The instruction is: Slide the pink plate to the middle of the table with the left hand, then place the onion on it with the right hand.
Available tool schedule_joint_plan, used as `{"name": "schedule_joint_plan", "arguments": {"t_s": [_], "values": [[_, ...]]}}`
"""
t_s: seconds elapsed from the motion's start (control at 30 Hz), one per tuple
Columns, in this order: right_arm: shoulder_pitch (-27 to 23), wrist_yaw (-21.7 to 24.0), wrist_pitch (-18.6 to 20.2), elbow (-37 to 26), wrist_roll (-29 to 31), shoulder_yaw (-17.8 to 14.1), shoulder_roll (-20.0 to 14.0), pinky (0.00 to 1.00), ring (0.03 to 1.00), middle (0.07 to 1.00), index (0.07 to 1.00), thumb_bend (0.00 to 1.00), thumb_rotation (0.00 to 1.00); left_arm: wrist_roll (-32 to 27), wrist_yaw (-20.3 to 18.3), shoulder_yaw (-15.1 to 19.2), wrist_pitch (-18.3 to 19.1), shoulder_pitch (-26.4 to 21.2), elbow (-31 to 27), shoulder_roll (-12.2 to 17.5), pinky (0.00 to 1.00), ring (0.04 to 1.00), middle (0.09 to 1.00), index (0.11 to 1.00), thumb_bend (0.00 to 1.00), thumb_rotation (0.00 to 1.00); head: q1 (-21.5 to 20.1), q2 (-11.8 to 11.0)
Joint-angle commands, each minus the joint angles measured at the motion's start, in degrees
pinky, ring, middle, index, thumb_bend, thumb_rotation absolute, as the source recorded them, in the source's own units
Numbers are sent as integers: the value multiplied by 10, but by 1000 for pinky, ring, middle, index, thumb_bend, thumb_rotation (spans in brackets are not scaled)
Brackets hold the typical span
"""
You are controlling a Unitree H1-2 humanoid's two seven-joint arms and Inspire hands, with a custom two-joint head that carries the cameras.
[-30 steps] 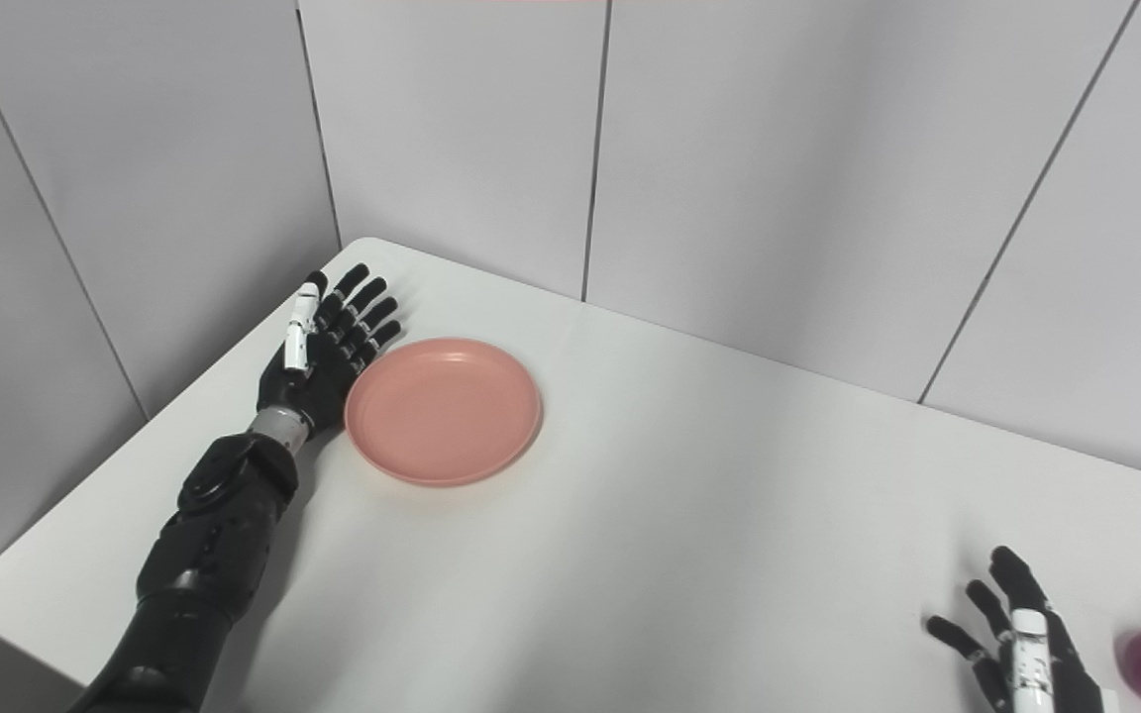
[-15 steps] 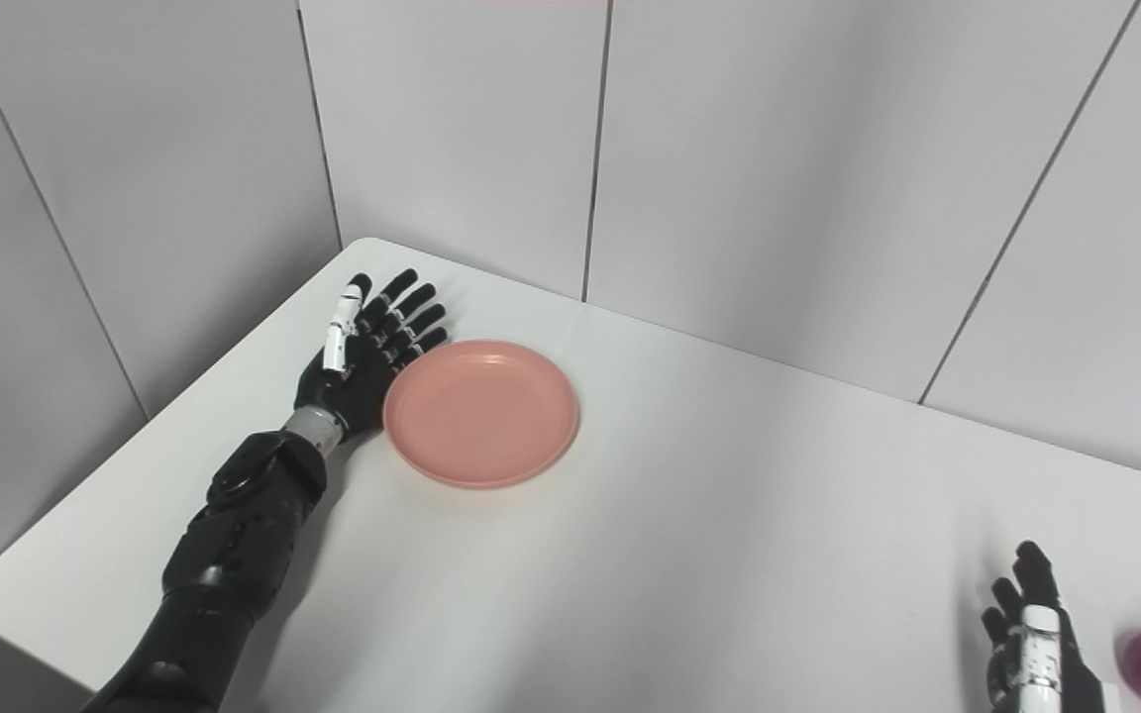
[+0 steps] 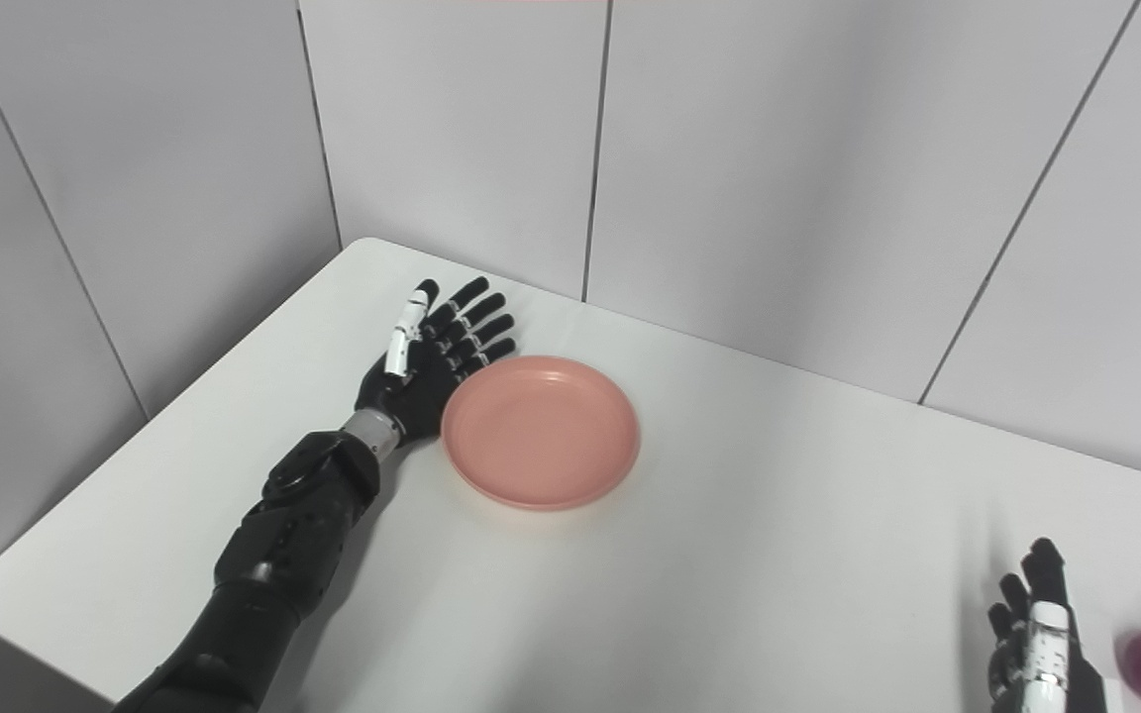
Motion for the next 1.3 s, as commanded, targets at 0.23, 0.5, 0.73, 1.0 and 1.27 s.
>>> {"name": "schedule_joint_plan", "arguments": {"t_s": [0.23,0.5,0.73,1.0,1.27], "values": [[-10,-3,5,-24,-5,3,8,1000,1000,1000,1000,279,1000,11,-3,-31,55,6,0,-39,884,901,910,879,419,1000,-18,7],[-14,2,9,-27,-4,8,11,1000,1000,1000,1000,79,1000,10,-13,-49,66,12,-13,-56,900,911,921,893,413,1000,-38,14],[-14,-12,37,-67,-17,16,27,1000,1000,1000,1000,0,1000,13,9,-51,90,19,-41,-76,900,910,916,891,411,1000,-70,27],[-14,-15,55,-88,-22,14,29,1000,1000,1000,1000,0,1000,25,31,-58,99,29,-74,-98,918,925,935,914,411,1000,-96,42],[-10,-11,32,-76,-27,7,19,1000,1000,1000,1000,21,1000,37,46,-67,106,46,-112,-119,939,948,953,930,425,1000,-127,60]]}}
